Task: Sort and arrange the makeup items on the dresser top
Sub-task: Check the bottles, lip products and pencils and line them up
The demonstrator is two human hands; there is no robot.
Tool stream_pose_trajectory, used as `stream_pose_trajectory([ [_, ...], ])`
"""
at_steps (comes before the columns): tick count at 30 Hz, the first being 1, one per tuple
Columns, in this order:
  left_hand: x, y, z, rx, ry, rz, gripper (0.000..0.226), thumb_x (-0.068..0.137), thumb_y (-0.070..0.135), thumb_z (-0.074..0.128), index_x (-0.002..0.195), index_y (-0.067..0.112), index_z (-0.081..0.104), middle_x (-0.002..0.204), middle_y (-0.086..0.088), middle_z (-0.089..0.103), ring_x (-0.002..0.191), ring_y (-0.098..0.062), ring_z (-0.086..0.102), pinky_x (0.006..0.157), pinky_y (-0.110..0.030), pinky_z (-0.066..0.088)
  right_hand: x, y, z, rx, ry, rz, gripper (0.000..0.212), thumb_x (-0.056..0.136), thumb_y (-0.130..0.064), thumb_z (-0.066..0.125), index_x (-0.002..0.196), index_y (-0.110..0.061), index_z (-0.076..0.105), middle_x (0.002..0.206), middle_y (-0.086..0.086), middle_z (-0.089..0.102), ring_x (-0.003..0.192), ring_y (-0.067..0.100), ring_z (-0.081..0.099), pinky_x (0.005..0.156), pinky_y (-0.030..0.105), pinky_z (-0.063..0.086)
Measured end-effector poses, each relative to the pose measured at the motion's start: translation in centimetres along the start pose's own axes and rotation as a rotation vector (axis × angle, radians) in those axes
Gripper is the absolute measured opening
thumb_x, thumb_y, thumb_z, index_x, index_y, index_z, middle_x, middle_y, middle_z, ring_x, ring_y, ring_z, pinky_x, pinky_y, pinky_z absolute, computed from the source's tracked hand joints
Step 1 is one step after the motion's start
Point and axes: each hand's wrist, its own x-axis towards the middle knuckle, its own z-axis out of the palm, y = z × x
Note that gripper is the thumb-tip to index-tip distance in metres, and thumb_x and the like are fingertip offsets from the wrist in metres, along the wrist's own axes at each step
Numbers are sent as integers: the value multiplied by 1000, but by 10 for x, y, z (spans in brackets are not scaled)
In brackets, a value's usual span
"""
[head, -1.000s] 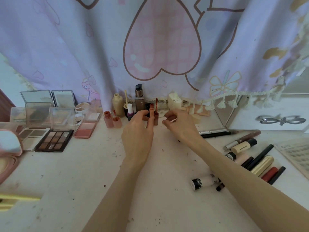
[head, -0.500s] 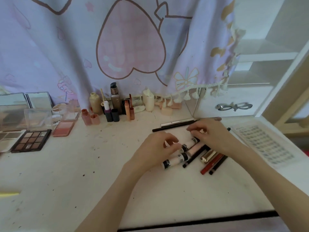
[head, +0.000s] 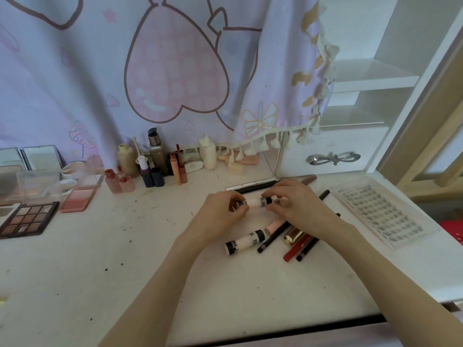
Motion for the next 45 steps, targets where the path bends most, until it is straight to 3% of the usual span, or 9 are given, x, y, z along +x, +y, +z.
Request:
stream_pose_trajectory([
  [8,8,-12,-20,-255,305,166,7,96,19,43,103,22,46,69,6,47,60,-5,44,63,-7,36,38,-38,6,1276,36,332,12,90,-16,59,84,-7,65,62,5,58,51,11,48,44,16,34],
  [15,16,-22,-21,165,633,119,27,95,29,27,73,17,36,50,12,24,38,-6,24,40,-21,15,56,-65,25,1123,66,354,37,97,-36,45,73,-8,50,43,-7,34,38,8,27,40,19,22],
  [22,17,-20,-17,-507,438,-226,42,99,25,31,58,17,39,55,1,41,57,-20,40,64,-48,42,51,-68,34,989,182,154,13,93,-20,54,80,-16,54,52,-19,48,53,1,41,60,23,34],
  [28,7,-33,-20,-286,277,74,12,90,35,52,100,37,44,78,11,54,63,-9,53,57,-17,43,45,-57,31,1038,214,277,28,92,-29,54,74,-8,52,52,-2,45,48,11,38,50,22,34],
  [31,4,-36,-15,-140,266,190,31,86,22,62,98,38,38,82,15,51,76,-6,50,63,-23,44,44,-52,29,1177,174,330,30,92,-31,53,76,-5,54,47,-4,41,43,9,34,45,18,31],
  [33,4,-34,-17,-117,261,134,12,89,35,54,93,30,44,76,11,54,71,-8,51,64,-28,43,43,-50,28,1157,169,295,29,92,-29,52,82,-2,56,48,-5,43,44,8,36,46,18,32],
  [36,2,-35,-19,-79,188,32,48,81,64,28,87,23,52,71,2,60,66,-12,54,65,-35,47,40,-49,28,1092,196,265,22,92,-24,53,87,-4,60,51,-4,47,49,8,40,49,18,36],
  [41,2,-37,-19,-175,191,146,39,82,32,66,106,36,36,82,11,51,66,-7,50,61,-19,44,39,-50,31,1081,198,274,18,92,-24,56,80,-11,60,51,-5,50,47,7,42,47,14,38],
  [45,2,-37,-20,-108,222,125,9,92,38,47,91,29,46,73,6,54,65,-13,50,61,-32,43,39,-48,32,1075,187,237,12,92,-18,54,89,-9,62,57,-3,54,52,10,47,51,19,40],
])
